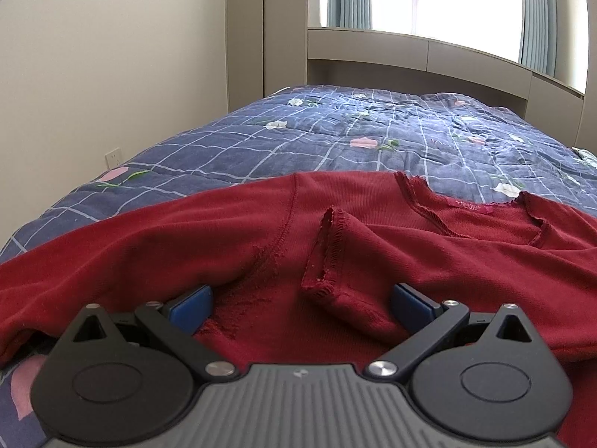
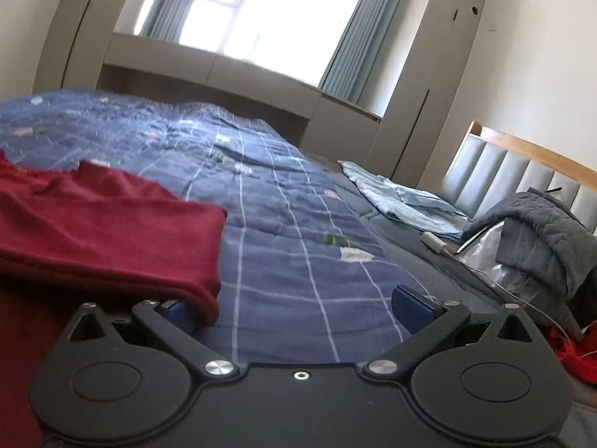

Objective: Fold small clothes

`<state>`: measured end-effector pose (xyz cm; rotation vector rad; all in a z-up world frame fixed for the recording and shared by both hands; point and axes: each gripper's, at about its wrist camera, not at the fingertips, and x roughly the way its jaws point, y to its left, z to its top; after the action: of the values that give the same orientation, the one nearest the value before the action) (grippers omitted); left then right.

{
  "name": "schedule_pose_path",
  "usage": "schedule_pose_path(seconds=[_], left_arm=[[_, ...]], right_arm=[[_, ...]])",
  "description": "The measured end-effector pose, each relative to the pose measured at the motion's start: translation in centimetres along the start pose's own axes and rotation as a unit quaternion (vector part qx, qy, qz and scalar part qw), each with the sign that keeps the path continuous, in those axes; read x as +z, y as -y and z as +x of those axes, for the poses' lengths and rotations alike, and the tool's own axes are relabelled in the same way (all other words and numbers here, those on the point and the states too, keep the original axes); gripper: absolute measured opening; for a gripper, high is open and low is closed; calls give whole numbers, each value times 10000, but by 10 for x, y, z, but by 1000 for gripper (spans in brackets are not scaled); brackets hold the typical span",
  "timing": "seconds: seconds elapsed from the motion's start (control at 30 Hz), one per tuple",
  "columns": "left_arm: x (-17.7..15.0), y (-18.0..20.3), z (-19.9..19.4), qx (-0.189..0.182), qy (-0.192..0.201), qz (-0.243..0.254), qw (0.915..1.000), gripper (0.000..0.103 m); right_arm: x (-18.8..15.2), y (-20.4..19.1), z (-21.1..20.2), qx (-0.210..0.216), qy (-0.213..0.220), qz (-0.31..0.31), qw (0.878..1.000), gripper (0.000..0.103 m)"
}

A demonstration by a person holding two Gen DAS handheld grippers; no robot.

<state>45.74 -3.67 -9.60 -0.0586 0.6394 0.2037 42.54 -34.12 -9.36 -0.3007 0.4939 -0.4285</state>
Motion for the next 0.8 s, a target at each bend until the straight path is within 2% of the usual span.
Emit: schedule_pose_path(seconds=[0.3, 0.43, 0.5, 0.63, 0.8], left_arm=[[0, 0, 0, -4, 6, -2, 10000, 103], [1, -2, -1, -66, 12, -73, 10000, 103], [5, -5, -3, -141, -75, -149, 9998, 102], [9, -18, -15, -361, -273, -315, 9985, 103], [7, -51, -47, -551, -442, -947, 9930, 103]], right_arm=[[-3, -3, 2, 143, -141, 36, 9998, 102], [0, 4, -4, 572, -369, -2, 9977, 102], [-1, 10, -15, 860, -481, -236, 9949, 102], [-11, 27, -51, 1098, -368, -704, 9908, 102], [-14, 45, -99, 1446, -261, -502, 9879, 102]])
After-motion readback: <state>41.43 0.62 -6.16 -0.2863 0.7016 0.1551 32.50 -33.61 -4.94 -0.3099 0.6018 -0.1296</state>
